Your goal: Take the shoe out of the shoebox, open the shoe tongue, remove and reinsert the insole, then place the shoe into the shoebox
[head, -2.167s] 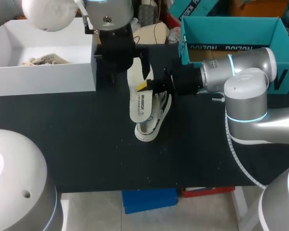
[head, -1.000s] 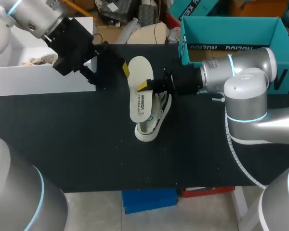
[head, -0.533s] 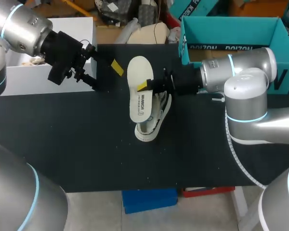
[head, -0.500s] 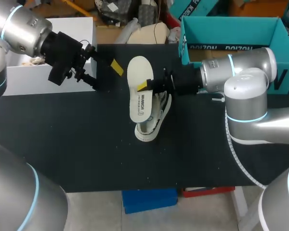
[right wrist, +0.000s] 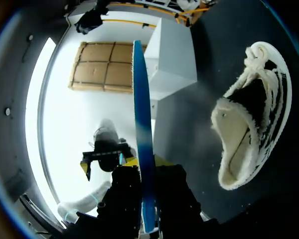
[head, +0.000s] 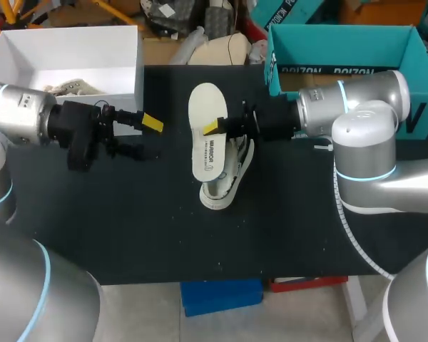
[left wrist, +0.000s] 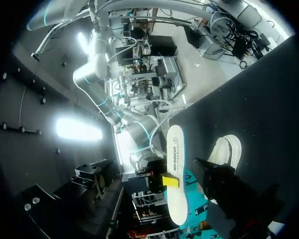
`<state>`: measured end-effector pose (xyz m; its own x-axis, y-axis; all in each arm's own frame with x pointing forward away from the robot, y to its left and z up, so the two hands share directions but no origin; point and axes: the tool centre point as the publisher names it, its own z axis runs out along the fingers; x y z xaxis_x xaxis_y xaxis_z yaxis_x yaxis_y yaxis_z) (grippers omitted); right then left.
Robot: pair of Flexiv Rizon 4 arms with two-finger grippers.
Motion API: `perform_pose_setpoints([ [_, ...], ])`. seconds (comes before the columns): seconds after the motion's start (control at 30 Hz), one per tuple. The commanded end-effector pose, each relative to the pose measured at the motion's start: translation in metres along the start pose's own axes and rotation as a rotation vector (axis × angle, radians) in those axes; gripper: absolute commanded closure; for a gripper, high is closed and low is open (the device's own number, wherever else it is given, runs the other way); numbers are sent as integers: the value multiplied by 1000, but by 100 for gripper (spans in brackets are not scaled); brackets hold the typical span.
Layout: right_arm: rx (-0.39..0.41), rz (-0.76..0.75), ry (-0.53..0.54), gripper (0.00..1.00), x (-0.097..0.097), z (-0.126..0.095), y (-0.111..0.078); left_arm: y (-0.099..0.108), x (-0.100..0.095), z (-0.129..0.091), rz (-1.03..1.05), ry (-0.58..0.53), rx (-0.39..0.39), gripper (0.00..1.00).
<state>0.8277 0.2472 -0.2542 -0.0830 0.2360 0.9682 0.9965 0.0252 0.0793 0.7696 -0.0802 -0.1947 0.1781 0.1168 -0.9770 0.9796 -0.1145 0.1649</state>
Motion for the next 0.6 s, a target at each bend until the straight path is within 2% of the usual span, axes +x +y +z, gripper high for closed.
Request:
perform_pose_setpoints([
  [0.03, -2, 0, -1, 100, 0, 2, 0, -5, 11, 4, 15, -123, -82, 0],
  [0.4, -2, 0, -1, 100, 0, 2, 0, -8, 40, 18, 33, -224, -141, 0],
  [0.6, -2, 0, -1, 100, 0, 2, 0, -6, 47, 30, 54, -251, -179, 0],
])
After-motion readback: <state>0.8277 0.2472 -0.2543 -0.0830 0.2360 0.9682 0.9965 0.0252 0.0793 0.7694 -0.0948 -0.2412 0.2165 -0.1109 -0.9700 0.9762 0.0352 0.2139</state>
